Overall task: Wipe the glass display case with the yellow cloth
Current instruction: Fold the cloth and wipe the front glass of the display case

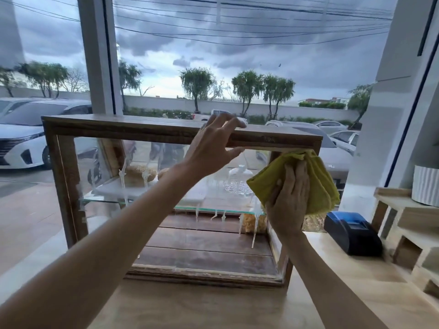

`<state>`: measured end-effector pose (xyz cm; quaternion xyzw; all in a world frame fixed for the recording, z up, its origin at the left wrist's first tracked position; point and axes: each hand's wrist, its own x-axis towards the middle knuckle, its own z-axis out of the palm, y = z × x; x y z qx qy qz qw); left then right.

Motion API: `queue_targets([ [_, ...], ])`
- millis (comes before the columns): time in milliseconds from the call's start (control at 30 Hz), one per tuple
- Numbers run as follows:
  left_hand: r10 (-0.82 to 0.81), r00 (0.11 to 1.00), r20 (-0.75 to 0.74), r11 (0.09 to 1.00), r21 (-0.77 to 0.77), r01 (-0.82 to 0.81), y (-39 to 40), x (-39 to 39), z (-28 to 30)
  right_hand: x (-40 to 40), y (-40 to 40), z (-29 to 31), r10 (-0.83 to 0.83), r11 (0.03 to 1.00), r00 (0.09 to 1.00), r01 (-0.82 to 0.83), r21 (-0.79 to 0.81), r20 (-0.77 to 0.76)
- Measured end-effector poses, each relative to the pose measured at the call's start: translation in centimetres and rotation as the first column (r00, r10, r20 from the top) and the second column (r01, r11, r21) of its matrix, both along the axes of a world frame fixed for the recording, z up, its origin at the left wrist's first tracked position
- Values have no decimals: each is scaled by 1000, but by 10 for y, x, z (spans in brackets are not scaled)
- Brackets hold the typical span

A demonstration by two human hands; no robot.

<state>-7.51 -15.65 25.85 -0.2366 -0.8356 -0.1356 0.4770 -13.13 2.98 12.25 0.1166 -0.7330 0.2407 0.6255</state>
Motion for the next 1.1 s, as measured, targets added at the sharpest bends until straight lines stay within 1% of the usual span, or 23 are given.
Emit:
queue_targets([
  [100,70,994,80,986,-159,-57,-6,-12,11,-3,3,1,-15,999,998,13,38,60],
  [200,124,984,130,966,-244,-90,-9,-21,21,-3,4,3,-79,990,992,68,121,94],
  [367,294,950,107,907,-344,-242,-9,-28,31,-5,9,2,-147,945,988,126,301,48],
  [500,335,940,71,893,-344,-292,-8,-30,33,-3,12,6,-109,896,994,90,435,18],
  [567,338,939,65,893,-338,-298,-8,-31,31,-4,12,5,-92,882,996,74,465,15],
  [900,304,950,66,918,-287,-274,-9,-31,30,-12,6,-26,-30,884,999,38,465,-23],
  [1100,313,948,65,920,-270,-285,-9,-32,29,-12,9,-59,-50,868,999,54,493,-20],
])
